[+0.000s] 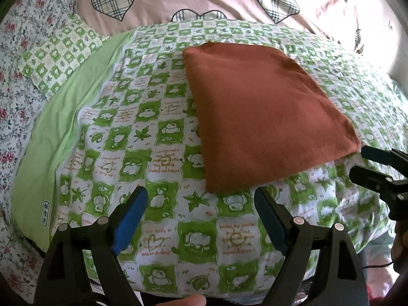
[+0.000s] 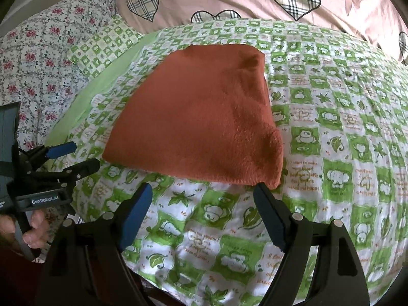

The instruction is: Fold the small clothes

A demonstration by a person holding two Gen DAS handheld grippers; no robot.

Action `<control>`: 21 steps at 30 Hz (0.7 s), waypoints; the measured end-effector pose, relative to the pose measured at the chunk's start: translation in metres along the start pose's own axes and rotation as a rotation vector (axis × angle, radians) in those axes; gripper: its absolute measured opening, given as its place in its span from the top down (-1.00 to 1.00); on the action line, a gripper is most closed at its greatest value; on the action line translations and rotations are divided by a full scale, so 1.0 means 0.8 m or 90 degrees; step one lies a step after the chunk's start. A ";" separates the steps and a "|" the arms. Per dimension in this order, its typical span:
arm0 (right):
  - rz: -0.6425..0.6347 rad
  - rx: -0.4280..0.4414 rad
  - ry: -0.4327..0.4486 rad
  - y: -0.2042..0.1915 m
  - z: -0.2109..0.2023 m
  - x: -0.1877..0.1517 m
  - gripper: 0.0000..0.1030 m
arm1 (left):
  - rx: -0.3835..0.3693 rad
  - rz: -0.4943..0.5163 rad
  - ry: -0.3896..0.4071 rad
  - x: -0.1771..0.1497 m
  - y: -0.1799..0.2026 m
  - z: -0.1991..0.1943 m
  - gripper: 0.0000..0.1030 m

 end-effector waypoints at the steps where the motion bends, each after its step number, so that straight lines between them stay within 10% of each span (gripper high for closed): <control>1: 0.001 0.000 -0.001 0.000 0.000 0.002 -0.59 | 0.006 -0.002 -0.003 0.003 -0.001 0.001 -0.66; 21: -0.026 0.001 -0.025 0.000 0.019 0.064 -0.66 | 0.046 0.005 0.013 0.068 0.000 0.019 -0.67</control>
Point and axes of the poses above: each gripper's, at about its wrist camera, not at the fingertips, and z roughly the way its jaws point, y to its right, x to its top, the point moved 9 cm from there along z, roughly the way its jaws point, and after that the axes turned 4 degrees about -y, right-handed, at the moved point
